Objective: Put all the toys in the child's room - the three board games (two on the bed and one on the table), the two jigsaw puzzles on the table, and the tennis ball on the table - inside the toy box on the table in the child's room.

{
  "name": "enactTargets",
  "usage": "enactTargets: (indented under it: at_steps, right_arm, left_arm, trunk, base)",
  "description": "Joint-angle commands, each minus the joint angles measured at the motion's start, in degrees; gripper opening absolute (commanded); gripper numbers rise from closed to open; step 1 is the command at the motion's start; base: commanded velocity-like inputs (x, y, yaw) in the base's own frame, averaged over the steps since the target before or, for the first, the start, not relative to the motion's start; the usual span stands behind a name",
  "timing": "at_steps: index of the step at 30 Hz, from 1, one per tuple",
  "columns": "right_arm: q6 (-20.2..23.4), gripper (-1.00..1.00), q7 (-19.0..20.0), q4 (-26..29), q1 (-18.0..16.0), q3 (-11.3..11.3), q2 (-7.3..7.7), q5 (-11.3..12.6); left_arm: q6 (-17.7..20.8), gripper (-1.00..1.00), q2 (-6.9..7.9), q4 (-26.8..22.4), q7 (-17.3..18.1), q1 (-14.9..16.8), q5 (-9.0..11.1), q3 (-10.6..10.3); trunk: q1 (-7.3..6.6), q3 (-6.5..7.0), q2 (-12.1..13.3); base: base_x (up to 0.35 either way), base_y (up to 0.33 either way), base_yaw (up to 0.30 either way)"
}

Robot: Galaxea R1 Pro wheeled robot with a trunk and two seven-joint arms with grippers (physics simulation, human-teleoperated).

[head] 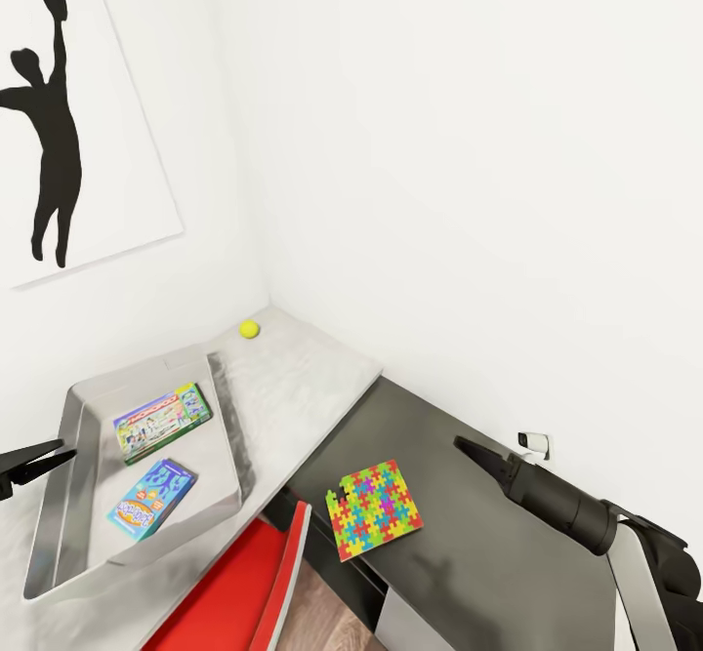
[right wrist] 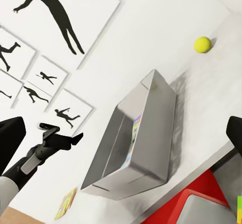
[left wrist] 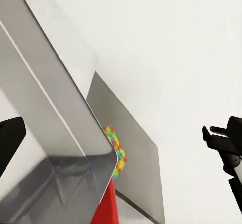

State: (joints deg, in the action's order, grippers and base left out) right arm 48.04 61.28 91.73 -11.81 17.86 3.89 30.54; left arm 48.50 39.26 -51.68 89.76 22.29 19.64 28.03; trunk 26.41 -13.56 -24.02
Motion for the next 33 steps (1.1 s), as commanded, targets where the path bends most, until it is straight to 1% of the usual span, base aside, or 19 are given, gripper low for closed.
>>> enactTargets:
  at_steps: [1,21,33]
  right_arm:
    - [0.30,1.00,0.10,0.01,-0.05,0.02,0.00,0.13]
    - [0.30,1.00,0.33,0.03,-0.05,0.07,-0.03,0.13]
    - [0.30,1.00,0.33,0.03,-0.05,0.07,0.03,0.13]
  left_arm:
    - [0.58,1.00,0.02,0.00,0.24,0.03,-0.04,0.00]
    - [0.54,1.00,0.34,-0.02,0.24,0.03,-0.04,0.07]
    - [0.54,1.00,0.46,0.00,0.24,0.03,-0.04,0.17]
  trunk:
    - [0.03,-0.06,-0.10]
    - [0.03,1.34,-0.10]
    - [0.03,2.24,-0.10]
  base:
    - [0.000,0.000,-0.106]
    - [-0.004,0.000,-0.175]
    - [-0.051,-0.061,-0.187]
